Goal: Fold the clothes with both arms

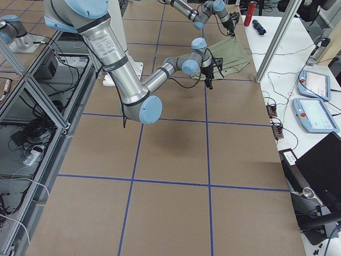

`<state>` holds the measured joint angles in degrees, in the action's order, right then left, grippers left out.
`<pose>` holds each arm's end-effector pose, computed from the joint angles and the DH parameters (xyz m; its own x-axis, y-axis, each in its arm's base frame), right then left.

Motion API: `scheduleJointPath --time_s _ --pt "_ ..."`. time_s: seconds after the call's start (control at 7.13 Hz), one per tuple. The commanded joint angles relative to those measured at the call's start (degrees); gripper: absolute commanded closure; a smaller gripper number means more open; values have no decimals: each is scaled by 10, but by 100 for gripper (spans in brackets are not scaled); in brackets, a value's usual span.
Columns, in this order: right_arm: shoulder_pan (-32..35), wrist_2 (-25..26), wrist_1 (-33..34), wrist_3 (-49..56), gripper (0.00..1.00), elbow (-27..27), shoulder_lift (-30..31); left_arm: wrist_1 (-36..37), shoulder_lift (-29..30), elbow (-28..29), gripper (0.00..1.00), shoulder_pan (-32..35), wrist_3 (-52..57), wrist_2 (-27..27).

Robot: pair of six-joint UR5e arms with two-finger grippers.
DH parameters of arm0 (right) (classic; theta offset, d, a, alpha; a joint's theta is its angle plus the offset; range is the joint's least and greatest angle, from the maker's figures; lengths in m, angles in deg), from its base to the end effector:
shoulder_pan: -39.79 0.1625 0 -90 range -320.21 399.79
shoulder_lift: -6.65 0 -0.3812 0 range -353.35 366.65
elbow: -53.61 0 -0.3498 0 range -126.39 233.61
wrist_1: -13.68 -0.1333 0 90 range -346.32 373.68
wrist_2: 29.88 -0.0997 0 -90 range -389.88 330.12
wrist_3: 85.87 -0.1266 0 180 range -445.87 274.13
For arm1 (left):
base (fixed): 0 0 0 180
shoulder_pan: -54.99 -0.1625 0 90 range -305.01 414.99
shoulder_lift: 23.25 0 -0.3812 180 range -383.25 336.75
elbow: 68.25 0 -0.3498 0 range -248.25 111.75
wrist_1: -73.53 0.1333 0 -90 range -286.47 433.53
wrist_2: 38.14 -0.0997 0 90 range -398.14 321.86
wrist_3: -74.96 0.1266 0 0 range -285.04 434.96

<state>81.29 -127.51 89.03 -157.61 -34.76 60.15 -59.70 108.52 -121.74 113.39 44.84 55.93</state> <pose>-0.4275 -0.5338 0.2746 0.6438 0.1549 0.7493 -0.3995 0.9033 0.1565 0.2939 -0.7149 0.4238 0.8850 0.2080 -0.4165 0.1120 0.7733 0.6241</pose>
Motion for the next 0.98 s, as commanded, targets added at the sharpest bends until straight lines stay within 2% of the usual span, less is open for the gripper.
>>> scheduleJointPath --time_s 0.0,0.14,0.28,0.42,0.56,0.7,0.84 --pt "-18 6 0 1 0 5 -10 -25 -8 -19 0 16 29 58" --pt "-26 16 1 -9 0 16 -36 -33 -28 -44 0 24 16 149" --pt "-42 34 1 -57 2 64 -91 -40 -71 -103 0 24 -2 156" --pt "-58 61 1 -80 10 149 -166 -40 -107 -160 0 21 -38 159" --pt "-64 74 0 -100 15 207 -209 -40 -117 -180 0 17 -60 160" --pt "-70 75 -14 -131 20 230 -217 -40 -117 -181 0 15 -75 160" --pt "-79 92 -96 -149 26 287 -221 -40 -117 -184 0 14 -81 160"
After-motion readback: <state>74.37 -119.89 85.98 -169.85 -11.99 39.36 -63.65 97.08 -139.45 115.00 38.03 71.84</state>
